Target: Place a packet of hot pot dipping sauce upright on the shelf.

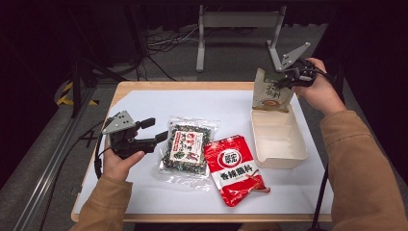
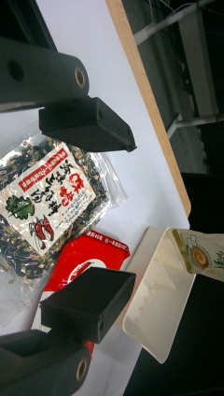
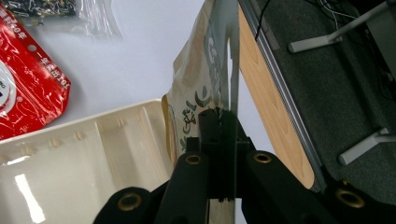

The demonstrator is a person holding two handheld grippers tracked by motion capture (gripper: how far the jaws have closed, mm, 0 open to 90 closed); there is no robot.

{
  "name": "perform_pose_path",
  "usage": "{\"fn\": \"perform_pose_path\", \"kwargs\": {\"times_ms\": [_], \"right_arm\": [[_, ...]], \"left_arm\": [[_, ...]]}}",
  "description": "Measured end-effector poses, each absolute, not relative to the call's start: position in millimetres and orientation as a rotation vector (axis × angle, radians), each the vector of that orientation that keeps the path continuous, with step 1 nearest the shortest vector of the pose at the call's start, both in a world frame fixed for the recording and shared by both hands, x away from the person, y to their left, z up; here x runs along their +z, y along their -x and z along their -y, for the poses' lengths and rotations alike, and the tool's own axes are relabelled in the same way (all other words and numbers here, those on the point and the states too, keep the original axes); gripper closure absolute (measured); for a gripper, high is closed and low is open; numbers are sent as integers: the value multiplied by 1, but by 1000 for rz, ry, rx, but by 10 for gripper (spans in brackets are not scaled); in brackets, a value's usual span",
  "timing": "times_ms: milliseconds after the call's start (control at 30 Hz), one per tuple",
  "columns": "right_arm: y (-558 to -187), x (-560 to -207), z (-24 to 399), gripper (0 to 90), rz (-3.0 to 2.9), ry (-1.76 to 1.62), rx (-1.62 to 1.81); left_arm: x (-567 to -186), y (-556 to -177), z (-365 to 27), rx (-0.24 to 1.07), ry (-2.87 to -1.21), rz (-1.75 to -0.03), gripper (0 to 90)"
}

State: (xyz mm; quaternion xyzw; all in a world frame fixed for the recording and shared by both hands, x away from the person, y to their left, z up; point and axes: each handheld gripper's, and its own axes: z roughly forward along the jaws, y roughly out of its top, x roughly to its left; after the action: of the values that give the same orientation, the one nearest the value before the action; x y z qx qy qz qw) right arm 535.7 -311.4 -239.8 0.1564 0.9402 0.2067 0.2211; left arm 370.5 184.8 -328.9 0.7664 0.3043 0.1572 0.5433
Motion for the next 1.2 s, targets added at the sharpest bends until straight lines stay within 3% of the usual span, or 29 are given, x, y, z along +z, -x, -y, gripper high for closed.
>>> {"fn": "perform_pose_path", "kwargs": {"times_ms": [1200], "right_arm": [[-548,-290,319,868,-2667,-553,527]], "left_arm": [[-330,-372,-183,359,-1817,-722,317]]}}
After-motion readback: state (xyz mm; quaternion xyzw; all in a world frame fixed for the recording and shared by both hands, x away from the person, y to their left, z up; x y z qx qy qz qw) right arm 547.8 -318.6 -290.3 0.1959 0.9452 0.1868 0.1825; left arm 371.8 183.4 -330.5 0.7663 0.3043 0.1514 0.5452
